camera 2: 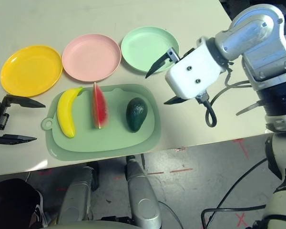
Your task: Place the fruits into color-matched plates.
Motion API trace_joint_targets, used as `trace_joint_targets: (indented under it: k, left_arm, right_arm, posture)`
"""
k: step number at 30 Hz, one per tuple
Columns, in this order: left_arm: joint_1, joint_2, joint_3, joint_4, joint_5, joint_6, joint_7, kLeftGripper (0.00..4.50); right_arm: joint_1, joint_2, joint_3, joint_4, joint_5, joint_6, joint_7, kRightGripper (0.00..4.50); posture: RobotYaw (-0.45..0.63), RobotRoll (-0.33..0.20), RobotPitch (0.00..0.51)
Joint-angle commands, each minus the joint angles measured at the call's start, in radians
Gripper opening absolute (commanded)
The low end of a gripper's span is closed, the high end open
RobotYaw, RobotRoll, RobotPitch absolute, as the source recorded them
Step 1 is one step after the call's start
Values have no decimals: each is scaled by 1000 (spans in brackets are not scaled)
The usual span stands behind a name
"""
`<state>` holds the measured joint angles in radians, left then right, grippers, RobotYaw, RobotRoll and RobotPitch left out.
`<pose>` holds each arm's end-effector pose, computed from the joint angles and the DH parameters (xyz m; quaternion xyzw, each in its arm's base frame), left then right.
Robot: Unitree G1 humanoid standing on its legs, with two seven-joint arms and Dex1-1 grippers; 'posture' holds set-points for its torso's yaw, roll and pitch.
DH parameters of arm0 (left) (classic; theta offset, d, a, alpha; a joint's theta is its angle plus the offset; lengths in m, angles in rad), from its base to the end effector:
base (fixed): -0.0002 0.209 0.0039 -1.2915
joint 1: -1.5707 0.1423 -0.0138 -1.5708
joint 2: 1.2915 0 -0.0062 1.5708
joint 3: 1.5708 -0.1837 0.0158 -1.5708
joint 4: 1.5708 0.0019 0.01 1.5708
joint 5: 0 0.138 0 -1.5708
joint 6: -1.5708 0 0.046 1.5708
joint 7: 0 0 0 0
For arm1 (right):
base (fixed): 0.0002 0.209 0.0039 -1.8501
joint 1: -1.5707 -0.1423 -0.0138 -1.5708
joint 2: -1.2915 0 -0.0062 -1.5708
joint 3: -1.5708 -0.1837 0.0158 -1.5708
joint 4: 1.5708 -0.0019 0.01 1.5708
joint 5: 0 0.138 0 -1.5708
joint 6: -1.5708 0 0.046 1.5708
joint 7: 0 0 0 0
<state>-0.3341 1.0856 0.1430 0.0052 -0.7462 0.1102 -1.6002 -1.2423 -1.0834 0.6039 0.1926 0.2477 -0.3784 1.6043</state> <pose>0.2324 0.3117 0.2408 0.2265 -0.0047 -0.6738 0.7034 0.2766 -0.1953 0.3480 -0.6656 -0.0089 0.6235 0.4100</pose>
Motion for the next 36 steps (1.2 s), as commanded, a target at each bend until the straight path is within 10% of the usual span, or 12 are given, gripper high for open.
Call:
trace_joint_targets:
  k: [1,36]
  left_arm:
    - [24,-17,27,-44,19,16,11,4476]
    - [15,10,71,-50,119,97,42,4476]
  right_arm:
    - [25,15,7,-50,6,5,10,4500]
    - [-16,332,-19,220,-351,-121,10,4500]
  posture:
    - [-48,0,284]
    - [-9,0,299]
